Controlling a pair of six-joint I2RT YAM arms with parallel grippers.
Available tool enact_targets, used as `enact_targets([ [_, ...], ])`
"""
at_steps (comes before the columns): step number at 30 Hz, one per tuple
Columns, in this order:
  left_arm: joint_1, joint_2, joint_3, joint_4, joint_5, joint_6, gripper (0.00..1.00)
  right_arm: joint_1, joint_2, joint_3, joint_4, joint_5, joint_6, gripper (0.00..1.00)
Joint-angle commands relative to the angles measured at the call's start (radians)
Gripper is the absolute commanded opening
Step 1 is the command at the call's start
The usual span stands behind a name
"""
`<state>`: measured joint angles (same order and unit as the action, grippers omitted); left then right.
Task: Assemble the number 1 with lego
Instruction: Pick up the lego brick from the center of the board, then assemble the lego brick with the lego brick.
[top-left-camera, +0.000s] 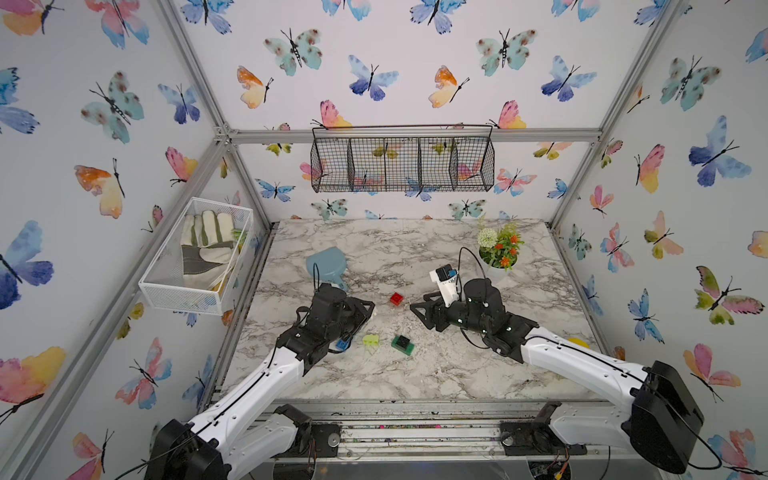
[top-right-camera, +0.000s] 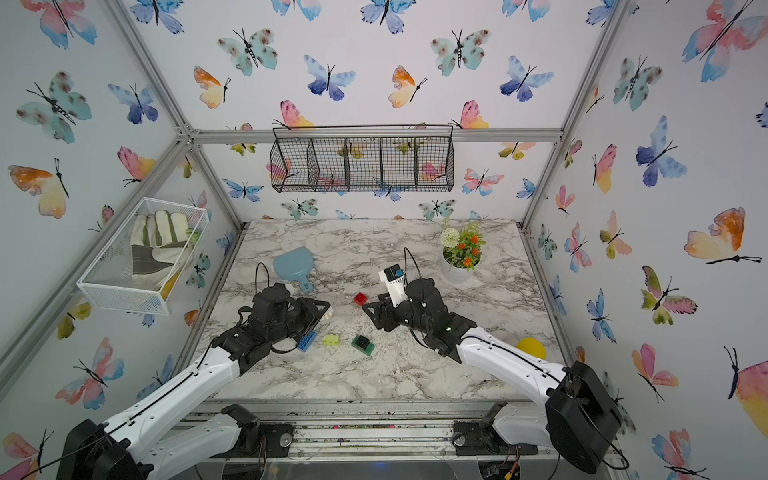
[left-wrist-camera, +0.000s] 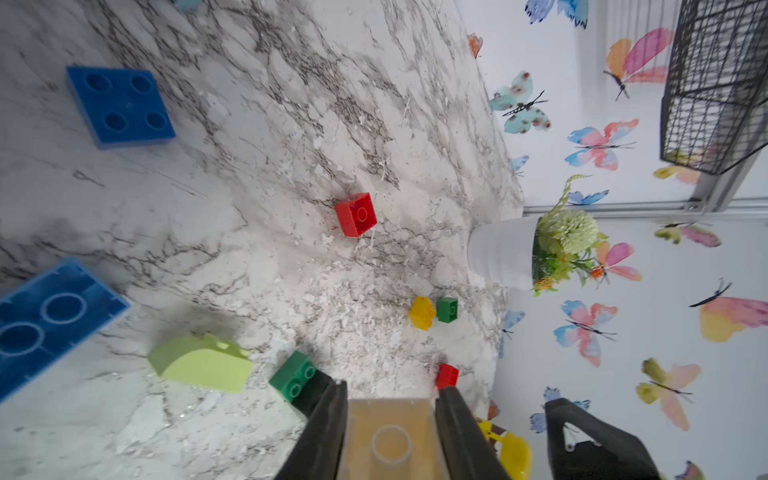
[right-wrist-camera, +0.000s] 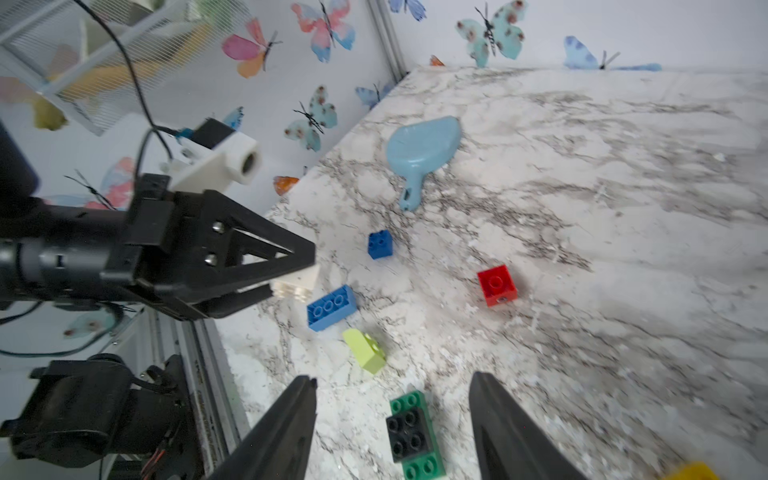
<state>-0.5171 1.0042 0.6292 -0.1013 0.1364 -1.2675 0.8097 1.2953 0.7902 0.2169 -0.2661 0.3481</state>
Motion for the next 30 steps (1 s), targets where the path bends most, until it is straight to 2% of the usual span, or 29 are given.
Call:
enact_targets([
  [1,0.003,-0.032,-0.030,0.157,0.020,-0.225,0.22,0.030,0.074,0.046,0.104,-0.129,0.028,0.65],
  [5,0.002,-0.061,-0.050,0.181,-0.013,-0.333,0.16,0.069,0.162,0.113,0.098,-0.132,0.074,0.67],
  [10,0.002,-0.071,-0.069,0.210,-0.038,-0.420,0.16,0.121,0.221,0.135,0.198,-0.084,0.114,0.69],
  [19,0.003,-0.051,-0.052,0.234,-0.055,-0.464,0.17,0.135,0.325,0.193,0.305,-0.036,0.191,0.68],
  [30,0.001,-0.055,-0.045,0.217,-0.073,-0.478,0.17,0.141,0.429,0.295,0.274,0.029,0.180,0.57],
])
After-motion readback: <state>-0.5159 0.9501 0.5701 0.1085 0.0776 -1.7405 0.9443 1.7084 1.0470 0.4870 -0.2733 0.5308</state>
